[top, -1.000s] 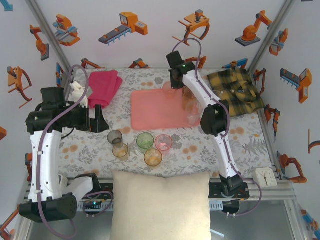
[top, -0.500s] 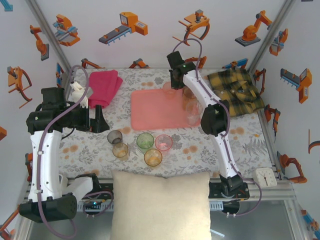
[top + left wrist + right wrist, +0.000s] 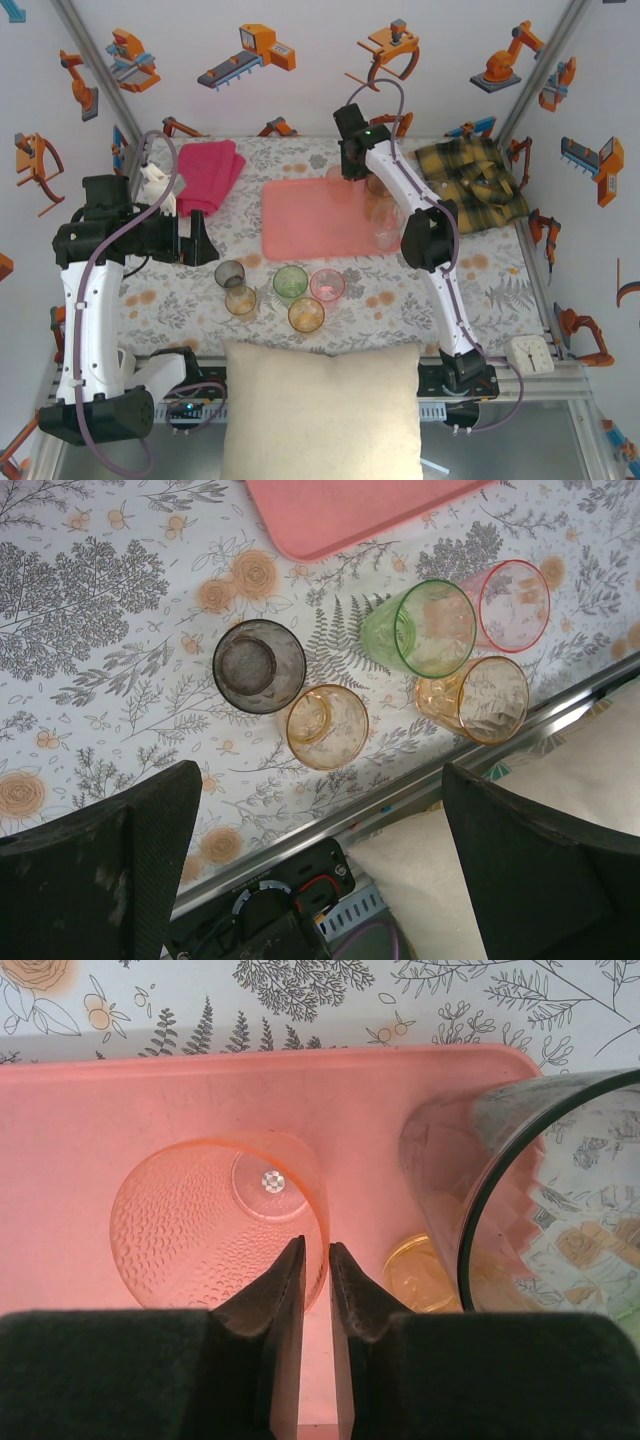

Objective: Place the glasses into the tray

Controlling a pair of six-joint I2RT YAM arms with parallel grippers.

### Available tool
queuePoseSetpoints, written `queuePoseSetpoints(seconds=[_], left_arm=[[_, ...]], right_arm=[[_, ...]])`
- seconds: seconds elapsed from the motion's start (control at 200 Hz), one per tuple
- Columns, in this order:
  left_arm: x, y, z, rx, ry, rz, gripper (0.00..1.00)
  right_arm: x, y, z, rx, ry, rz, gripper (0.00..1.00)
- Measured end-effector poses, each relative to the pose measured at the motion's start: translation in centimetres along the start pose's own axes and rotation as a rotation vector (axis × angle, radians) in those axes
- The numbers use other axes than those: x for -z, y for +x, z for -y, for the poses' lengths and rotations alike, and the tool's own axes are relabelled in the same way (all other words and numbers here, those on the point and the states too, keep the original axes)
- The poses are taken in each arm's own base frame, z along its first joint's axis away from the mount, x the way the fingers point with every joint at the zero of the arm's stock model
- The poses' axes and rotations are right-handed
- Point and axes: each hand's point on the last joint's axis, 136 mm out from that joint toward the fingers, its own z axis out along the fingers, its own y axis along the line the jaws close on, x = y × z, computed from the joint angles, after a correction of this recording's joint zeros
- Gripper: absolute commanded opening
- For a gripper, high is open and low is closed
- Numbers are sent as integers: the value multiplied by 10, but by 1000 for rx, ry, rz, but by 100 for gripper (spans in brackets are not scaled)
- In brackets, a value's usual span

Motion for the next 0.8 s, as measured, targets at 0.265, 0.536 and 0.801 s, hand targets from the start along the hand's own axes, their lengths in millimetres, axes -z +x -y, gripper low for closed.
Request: queuePoseSetpoints(seconds=[0.265, 0.536, 0.801], left_arm=[[-1, 1, 0, 2, 0, -2, 97], [0, 1, 0, 4, 0, -1, 97], [0, 1, 0, 3, 0, 2, 97]], right_arm=[[0, 0, 0, -6, 0, 0, 28], [0, 0, 0, -7, 0, 0, 31], [14, -4, 0, -9, -11, 9, 32]])
